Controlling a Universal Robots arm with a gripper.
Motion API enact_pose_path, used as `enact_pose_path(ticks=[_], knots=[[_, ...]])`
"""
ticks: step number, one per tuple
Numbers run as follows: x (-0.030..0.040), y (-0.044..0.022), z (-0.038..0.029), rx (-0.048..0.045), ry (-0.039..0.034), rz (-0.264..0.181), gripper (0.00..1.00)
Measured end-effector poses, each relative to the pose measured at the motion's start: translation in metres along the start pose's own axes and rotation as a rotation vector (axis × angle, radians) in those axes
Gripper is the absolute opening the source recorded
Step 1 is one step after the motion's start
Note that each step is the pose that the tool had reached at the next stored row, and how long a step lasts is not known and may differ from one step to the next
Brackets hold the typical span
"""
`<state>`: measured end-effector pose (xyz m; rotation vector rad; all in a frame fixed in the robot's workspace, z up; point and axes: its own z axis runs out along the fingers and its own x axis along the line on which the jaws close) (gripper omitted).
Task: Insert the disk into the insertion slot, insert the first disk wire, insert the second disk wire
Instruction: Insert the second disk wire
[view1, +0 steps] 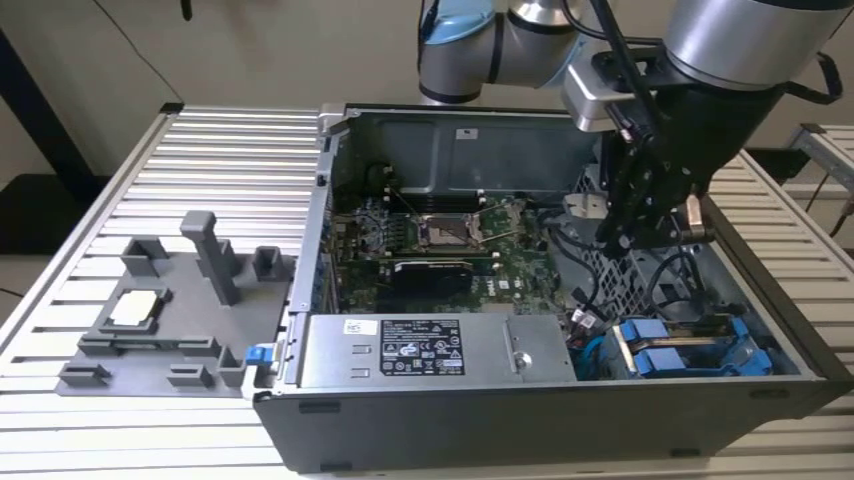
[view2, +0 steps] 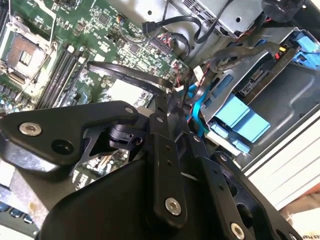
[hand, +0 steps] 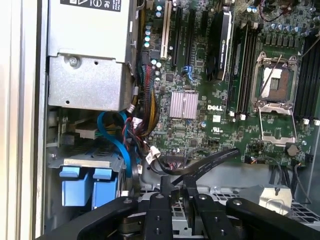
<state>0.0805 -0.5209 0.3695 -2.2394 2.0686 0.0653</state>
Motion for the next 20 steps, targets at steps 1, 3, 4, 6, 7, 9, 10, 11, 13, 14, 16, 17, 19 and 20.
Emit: enact_pose_path(ticks=[1,3,4,6,7,9,10,11,13,14,16,17,19,20], knots=[[0.0007,-0.0005,-0.0005,-0.0016,-0.0001,0.000,0.25],[0.0020,-0.0014,-0.0010,-0.0040,-0.0002,0.000,0.25],[0.0024,-0.0016,-0.0012,-0.0047,-0.0002,0.000,0.25],[0.0024,-0.0016,-0.0010,-0.0047,-0.0003,0.001,0.25],[0.0025,-0.0019,-0.0006,-0.0048,-0.0003,0.000,0.25],[0.0026,-0.0022,0.0000,-0.0049,-0.0002,0.000,0.25],[0.0026,-0.0023,0.0003,-0.0048,-0.0002,0.000,0.25],[0.0027,-0.0025,0.0006,-0.0048,-0.0002,0.000,0.25],[0.0028,-0.0026,0.0013,-0.0048,-0.0003,0.000,0.25],[0.0028,-0.0026,0.0013,-0.0048,-0.0001,0.000,0.25],[0.0028,-0.0027,0.0013,-0.0048,-0.0001,0.000,0.25],[0.0028,-0.0027,0.0013,-0.0048,-0.0001,0.000,0.25],[0.0028,-0.0027,0.0013,-0.0048,-0.0002,0.000,0.25],[0.0028,-0.0027,0.0013,-0.0048,-0.0002,0.000,0.22]])
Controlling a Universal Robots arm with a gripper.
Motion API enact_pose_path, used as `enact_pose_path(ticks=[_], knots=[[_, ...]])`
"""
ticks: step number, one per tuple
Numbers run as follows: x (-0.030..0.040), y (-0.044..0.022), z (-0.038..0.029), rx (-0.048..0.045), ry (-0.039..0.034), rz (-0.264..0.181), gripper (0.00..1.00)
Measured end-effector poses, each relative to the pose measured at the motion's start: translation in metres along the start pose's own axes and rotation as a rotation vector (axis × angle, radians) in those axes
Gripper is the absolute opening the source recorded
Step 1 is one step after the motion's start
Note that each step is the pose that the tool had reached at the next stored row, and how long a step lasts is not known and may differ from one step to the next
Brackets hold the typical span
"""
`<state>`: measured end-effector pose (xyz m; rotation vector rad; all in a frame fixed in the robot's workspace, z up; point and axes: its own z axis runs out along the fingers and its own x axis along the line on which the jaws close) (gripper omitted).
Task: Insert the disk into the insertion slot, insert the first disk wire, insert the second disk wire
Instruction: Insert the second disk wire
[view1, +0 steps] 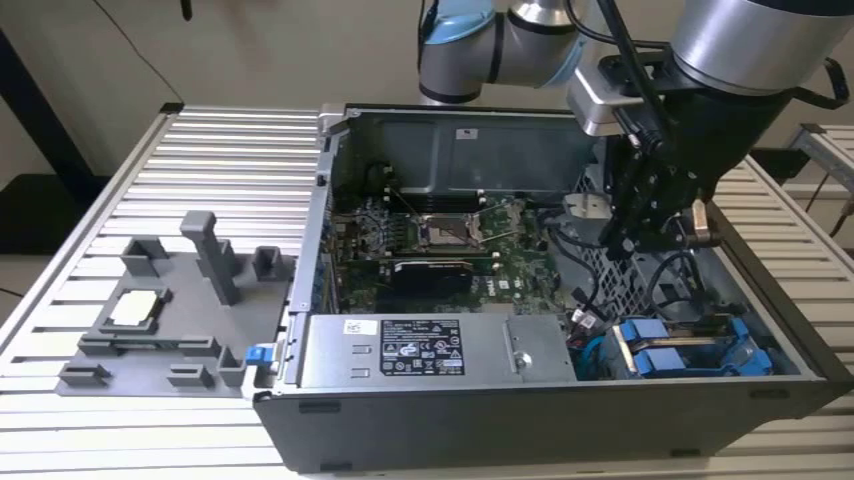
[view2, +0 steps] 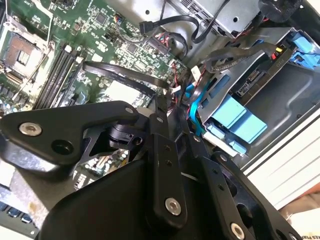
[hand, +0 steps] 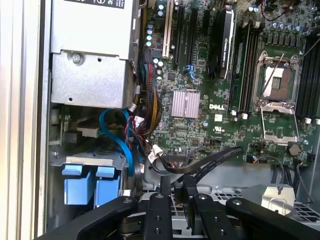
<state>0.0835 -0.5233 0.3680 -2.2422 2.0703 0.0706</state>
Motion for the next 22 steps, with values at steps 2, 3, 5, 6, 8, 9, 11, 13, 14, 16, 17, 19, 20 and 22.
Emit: enact_pose_path(ticks=[2,3,5,6,8,9,11,13,14,16,17,19,20,22], knots=[[0.0000,0.0000,0.0000,0.0000,0.0000,0.000,0.22],[0.0000,-0.0001,0.0000,0.0000,0.0000,0.000,0.16],[0.0000,-0.0001,0.0000,0.0000,-0.0001,0.000,0.16],[0.0000,-0.0001,0.0000,0.0000,0.0000,0.000,0.16],[0.0000,-0.0002,0.0000,0.0000,-0.0001,0.000,0.16],[0.0000,-0.0002,0.0000,0.0000,0.0000,0.000,0.16],[0.0000,-0.0002,0.0000,0.0000,-0.0001,0.000,0.16],[0.0008,-0.0004,0.0000,0.0000,0.0000,0.000,0.16],[0.0018,-0.0009,-0.0001,-0.0002,0.0000,0.000,0.16],[0.0053,-0.0020,-0.0003,-0.0008,-0.0001,0.000,0.16],[0.0077,-0.0027,-0.0005,-0.0012,0.0000,0.000,0.16],[0.0111,-0.0040,-0.0005,-0.0019,-0.0002,0.000,0.16],[0.0120,-0.0044,-0.0006,-0.0020,-0.0002,0.000,0.16],[0.0134,-0.0053,-0.0003,-0.0022,-0.0004,0.000,0.16]])
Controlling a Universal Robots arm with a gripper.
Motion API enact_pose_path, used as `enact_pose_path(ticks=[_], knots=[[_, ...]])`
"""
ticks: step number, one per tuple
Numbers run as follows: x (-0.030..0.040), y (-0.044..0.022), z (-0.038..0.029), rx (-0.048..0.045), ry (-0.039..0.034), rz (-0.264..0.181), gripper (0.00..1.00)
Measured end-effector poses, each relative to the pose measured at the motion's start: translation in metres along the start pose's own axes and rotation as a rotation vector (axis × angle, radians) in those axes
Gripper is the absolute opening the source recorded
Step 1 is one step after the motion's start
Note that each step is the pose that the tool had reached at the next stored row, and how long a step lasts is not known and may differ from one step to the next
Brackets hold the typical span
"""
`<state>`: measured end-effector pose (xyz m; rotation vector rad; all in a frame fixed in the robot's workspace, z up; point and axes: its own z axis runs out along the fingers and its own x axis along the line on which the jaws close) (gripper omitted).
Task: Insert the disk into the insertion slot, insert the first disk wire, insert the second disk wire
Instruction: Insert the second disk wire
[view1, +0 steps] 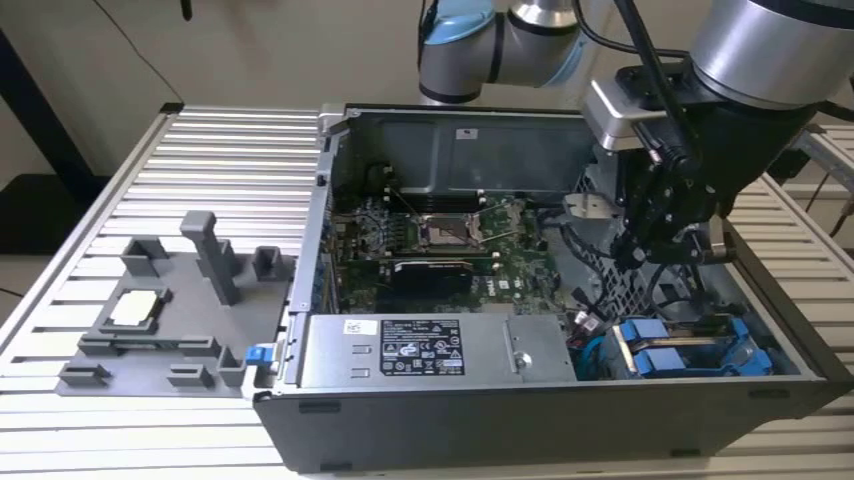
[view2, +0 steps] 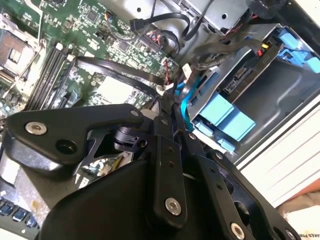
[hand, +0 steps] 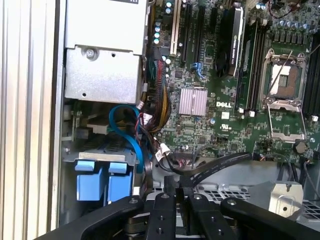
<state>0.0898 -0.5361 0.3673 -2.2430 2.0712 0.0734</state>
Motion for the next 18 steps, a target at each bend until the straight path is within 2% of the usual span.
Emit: enact_pose_path(ticks=[7,9,14,18], knots=[[0.0008,-0.0012,0.0000,-0.0005,0.0001,0.000,0.16],[0.0024,-0.0031,-0.0001,-0.0059,-0.0004,0.000,0.16],[0.0138,-0.0109,-0.0002,-0.0311,-0.0025,0.003,0.16],[0.0258,-0.0128,0.0000,-0.0360,-0.0029,0.003,0.16]])
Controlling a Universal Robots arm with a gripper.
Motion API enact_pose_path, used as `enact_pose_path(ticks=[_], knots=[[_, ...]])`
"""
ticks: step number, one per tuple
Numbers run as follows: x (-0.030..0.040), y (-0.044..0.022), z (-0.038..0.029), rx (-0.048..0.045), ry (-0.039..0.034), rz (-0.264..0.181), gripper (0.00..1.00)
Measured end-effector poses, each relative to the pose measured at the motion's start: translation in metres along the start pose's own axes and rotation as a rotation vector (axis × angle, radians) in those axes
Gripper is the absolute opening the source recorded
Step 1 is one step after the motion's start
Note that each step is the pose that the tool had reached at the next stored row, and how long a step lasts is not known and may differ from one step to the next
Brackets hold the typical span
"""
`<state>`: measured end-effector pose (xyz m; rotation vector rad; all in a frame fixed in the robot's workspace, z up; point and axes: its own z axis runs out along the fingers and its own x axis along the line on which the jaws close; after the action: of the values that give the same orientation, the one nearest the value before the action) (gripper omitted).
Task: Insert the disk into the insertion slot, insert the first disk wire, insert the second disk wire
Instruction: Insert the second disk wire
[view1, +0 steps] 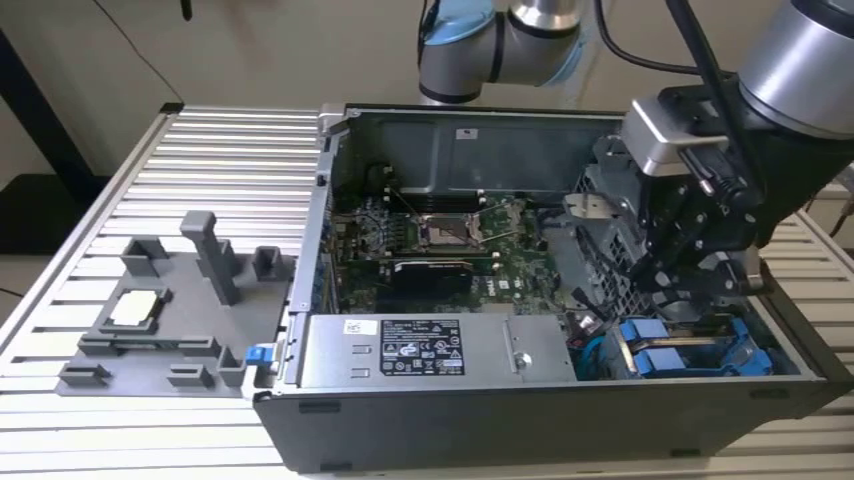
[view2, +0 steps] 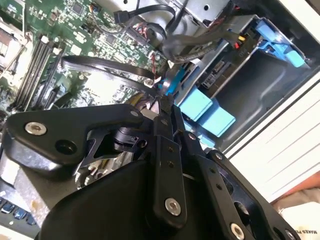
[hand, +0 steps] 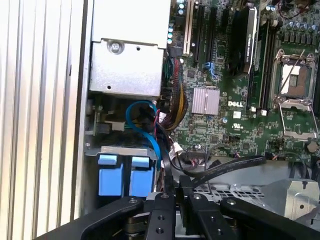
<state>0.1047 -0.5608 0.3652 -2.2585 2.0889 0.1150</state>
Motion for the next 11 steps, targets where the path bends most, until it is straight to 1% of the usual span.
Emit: enact_pose_path(ticks=[2,4,5,7,9,11], knots=[[0.0052,0.0004,-0.0003,-0.0001,-0.0003,0.000,0.16],[0.0094,0.0007,-0.0006,0.0000,-0.0031,-0.001,0.16],[0.0105,0.0007,-0.0006,0.0002,-0.0058,-0.001,0.16],[0.0115,0.0007,-0.0007,0.0002,-0.0063,-0.002,0.16],[0.0125,-0.0005,-0.0008,-0.0028,-0.0065,-0.001,0.16],[0.0142,-0.0032,-0.0007,-0.0108,-0.0073,0.000,0.16]])
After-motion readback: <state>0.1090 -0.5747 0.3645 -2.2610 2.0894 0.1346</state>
